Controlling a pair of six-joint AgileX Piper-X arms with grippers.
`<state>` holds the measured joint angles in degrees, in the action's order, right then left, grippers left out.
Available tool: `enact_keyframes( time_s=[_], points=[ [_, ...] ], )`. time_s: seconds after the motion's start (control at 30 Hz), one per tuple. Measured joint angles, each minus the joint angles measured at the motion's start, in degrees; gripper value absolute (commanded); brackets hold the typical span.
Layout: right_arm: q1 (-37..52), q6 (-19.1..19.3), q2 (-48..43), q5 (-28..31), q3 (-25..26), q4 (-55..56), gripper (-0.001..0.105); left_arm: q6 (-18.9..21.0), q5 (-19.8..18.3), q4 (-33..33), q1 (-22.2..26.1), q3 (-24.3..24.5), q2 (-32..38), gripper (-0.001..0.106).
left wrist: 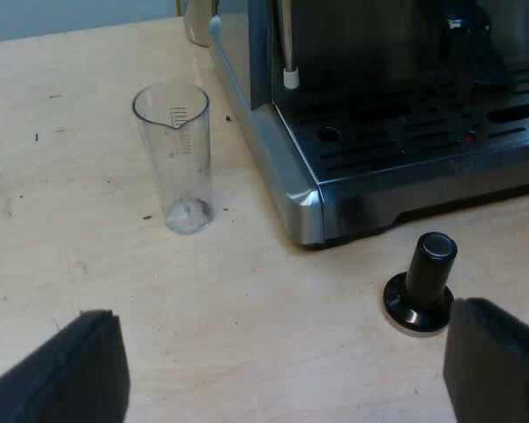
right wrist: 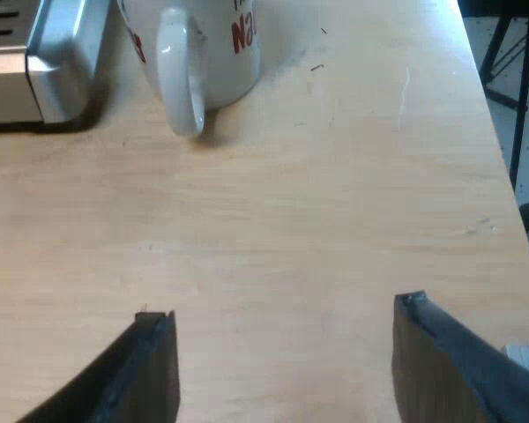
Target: Remove mug from coffee machine
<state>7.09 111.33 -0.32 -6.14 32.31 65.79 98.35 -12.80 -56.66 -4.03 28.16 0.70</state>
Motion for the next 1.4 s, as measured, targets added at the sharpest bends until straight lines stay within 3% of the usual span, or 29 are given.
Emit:
enact_keyframes(
  time_s=[1.4],
  points=[
    [0.0,-2.1,0.0,0.0,-2.0,-5.2,0.055,-0.6,-1.1,1.3,0.0,-0.6,0.0,0.087]
  ],
)
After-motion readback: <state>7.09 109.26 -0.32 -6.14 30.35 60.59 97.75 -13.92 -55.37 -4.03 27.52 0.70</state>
